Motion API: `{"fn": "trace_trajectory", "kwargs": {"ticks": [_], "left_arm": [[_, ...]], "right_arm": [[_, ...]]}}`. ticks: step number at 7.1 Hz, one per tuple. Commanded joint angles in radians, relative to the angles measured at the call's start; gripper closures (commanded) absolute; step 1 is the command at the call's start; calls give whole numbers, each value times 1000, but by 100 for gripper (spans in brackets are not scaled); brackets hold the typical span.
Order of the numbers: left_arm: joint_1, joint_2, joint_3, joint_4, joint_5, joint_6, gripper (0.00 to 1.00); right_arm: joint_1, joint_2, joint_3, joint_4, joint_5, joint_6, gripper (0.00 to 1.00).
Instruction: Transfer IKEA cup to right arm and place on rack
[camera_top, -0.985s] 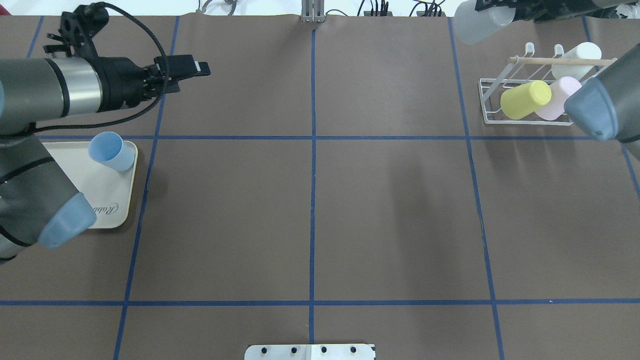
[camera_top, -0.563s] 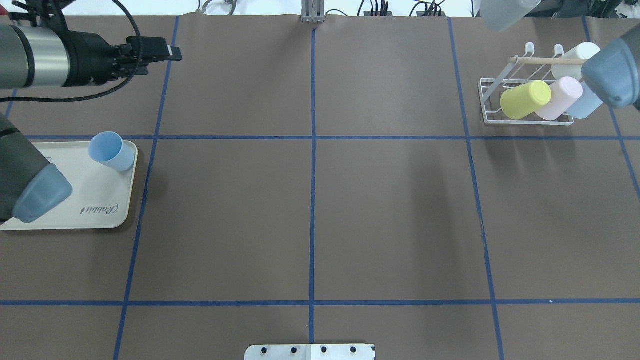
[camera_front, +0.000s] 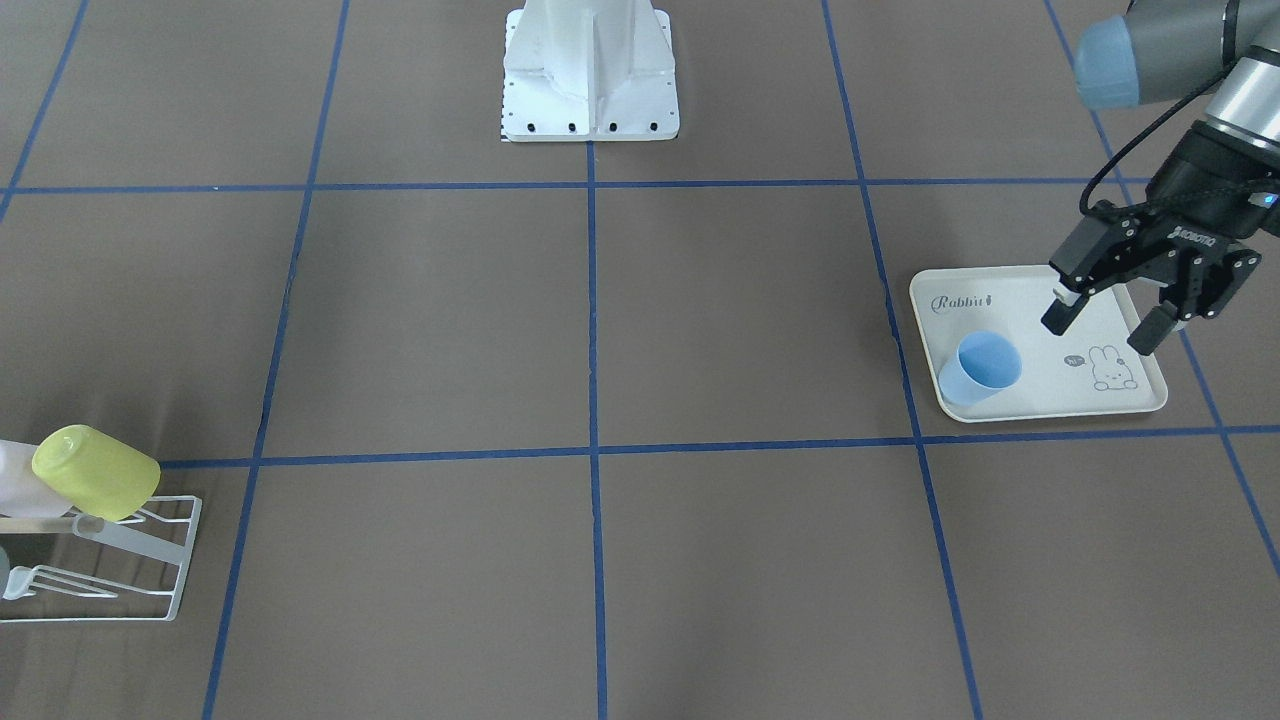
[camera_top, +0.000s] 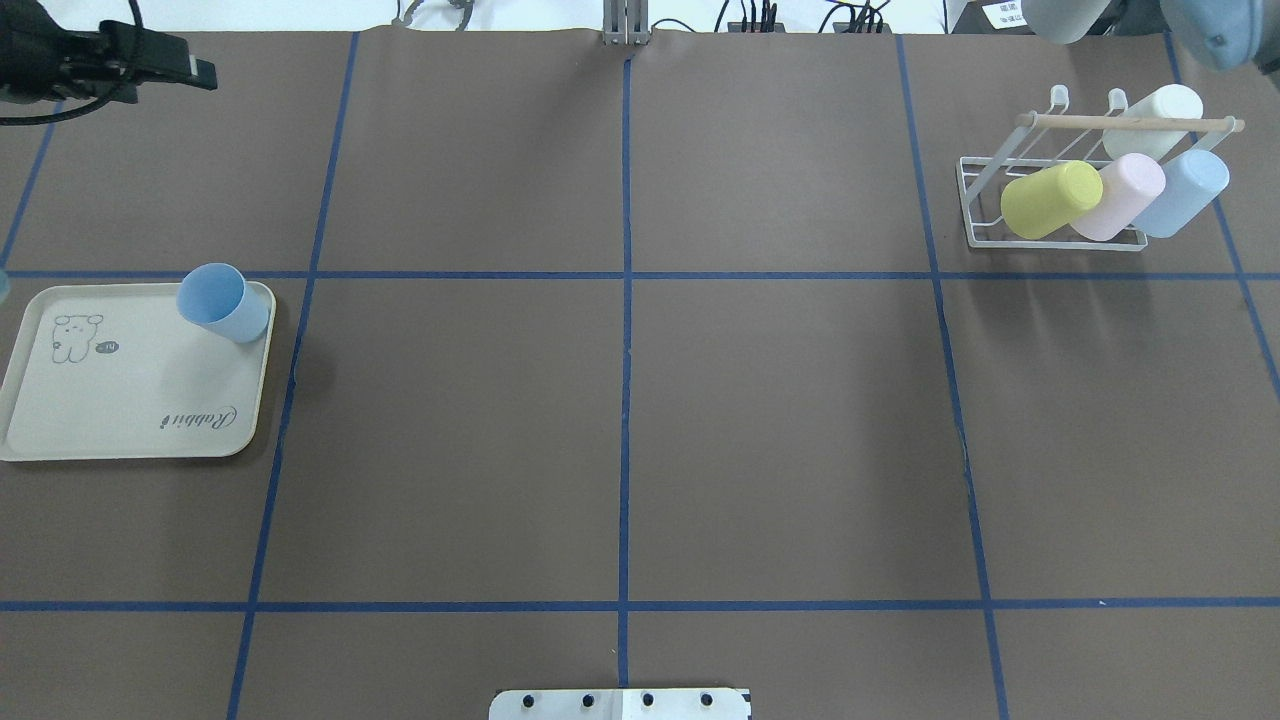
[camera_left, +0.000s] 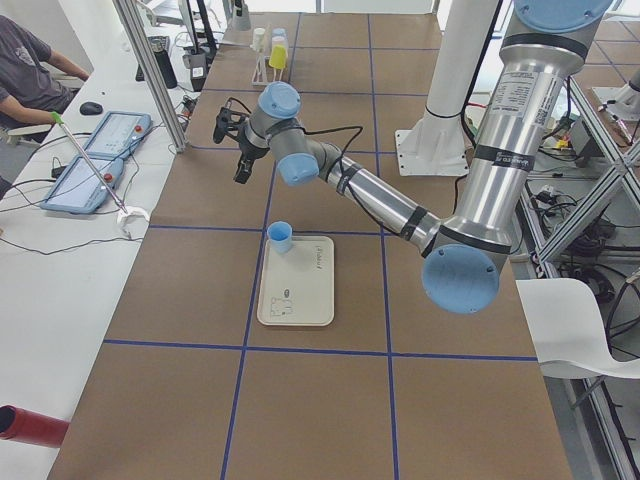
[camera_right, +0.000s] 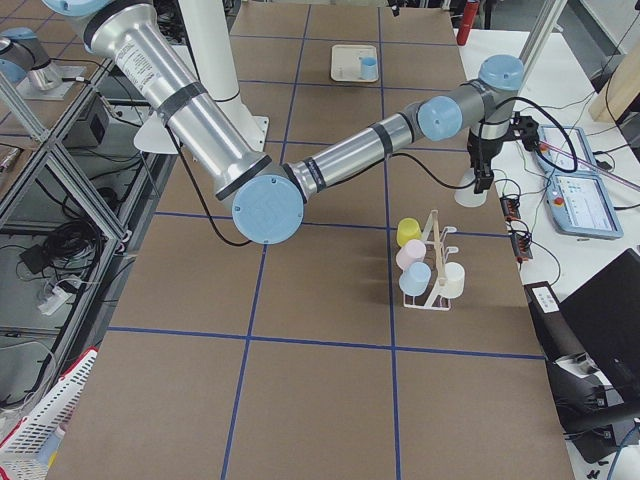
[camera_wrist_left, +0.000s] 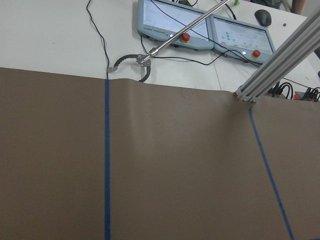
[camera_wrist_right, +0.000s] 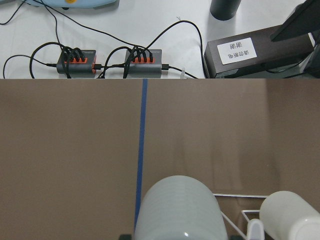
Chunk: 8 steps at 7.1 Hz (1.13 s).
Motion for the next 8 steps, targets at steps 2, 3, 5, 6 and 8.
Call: {"fn": "trace_trajectory", "kwargs": {"ticks": [2, 3, 5, 6, 8], "left_arm": [[-22, 5, 0, 7, -25, 15, 0], [-22, 5, 0, 7, -25, 15, 0], [-21, 6, 0, 7, -25, 15, 0], [-21, 6, 3, 7, -25, 15, 0], [-21, 6, 3, 7, -25, 15, 0]], "right_arm": [[43, 28, -205, 8, 50, -183, 86], [38, 26, -222, 8, 53, -184, 86], [30, 31, -264, 8, 82, -184, 86], [26, 34, -265, 8, 82, -186, 86], [14, 29, -280, 10, 81, -187, 86]]}}
